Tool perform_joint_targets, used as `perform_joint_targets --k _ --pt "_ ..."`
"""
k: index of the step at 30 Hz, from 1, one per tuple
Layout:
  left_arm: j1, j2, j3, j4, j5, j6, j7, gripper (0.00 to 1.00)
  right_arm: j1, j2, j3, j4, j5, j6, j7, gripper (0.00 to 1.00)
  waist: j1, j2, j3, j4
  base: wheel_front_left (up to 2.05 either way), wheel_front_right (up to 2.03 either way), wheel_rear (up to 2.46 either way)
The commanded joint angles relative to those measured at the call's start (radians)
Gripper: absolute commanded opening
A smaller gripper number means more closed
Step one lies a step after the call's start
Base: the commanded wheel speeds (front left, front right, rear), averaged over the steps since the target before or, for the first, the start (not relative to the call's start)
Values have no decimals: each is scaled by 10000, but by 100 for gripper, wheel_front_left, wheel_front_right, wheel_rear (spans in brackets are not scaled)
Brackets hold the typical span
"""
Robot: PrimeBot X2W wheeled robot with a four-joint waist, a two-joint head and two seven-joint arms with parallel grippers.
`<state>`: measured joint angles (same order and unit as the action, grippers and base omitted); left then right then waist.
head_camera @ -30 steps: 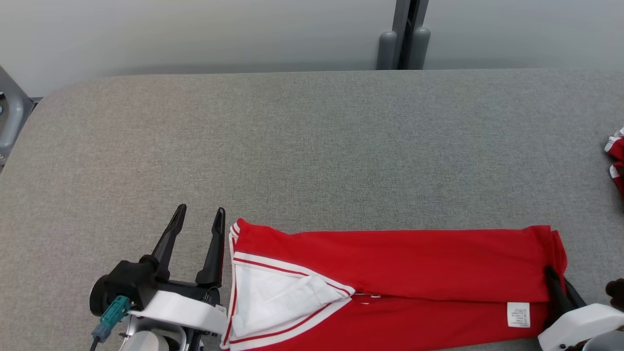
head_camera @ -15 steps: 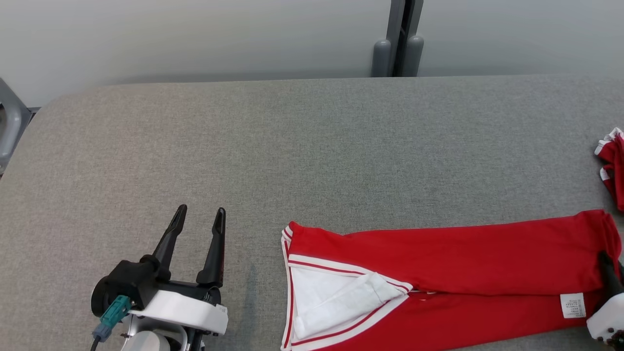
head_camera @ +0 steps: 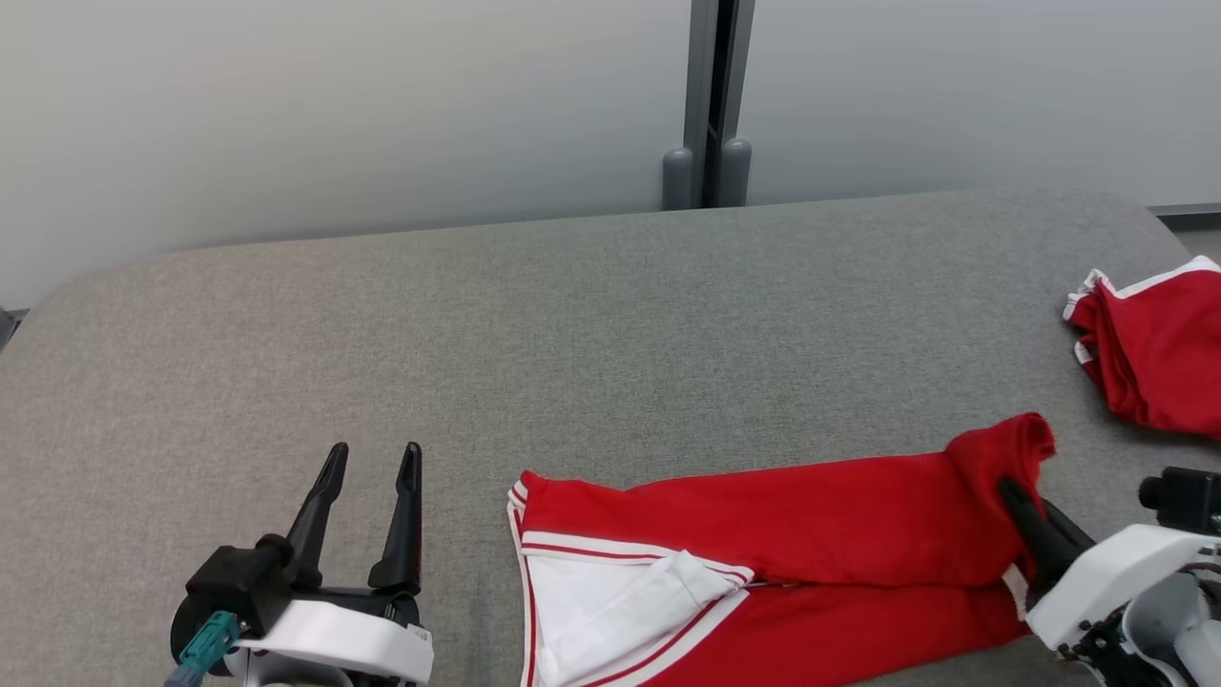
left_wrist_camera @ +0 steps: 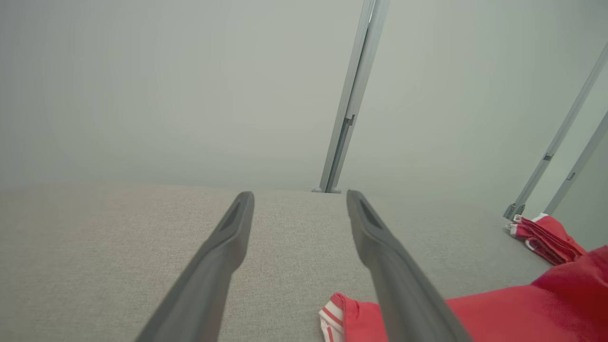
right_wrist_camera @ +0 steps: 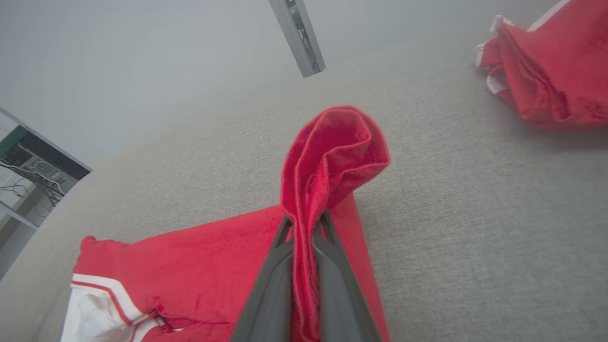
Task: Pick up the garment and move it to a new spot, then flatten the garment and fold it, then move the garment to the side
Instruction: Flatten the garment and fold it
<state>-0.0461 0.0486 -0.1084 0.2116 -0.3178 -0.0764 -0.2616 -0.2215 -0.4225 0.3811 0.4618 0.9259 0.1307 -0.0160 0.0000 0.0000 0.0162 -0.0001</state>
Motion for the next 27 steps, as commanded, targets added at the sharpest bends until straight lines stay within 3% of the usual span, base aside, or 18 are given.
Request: perform_joint_targets --k 1,8,12,17,27 --pt "42 48 59 -14 -48 82 -40 100 77 26 -4 -108 79 -1 77 0 0 0 -150 -140 0 0 0" --pt "55 47 105 -81 -131 74 -40 100 435 1104 36 -2199 1376 -1 1512 0 0 0 -278 -100 0 0 0" --pt "102 45 168 -67 -86 57 -40 100 630 2106 -51 -2834 1940 -1 2054 0 0 0 -307 156 0 0 0" --pt "129 45 224 -18 -32 19 -40 100 817 3097 44 -2983 2163 -1 2650 0 0 0 -283 613 0 0 0" --pt "22 42 165 26 -196 39 -40 100 411 3684 362 -2073 1892 -1 2545 0 0 0 12 1658 0 0 0"
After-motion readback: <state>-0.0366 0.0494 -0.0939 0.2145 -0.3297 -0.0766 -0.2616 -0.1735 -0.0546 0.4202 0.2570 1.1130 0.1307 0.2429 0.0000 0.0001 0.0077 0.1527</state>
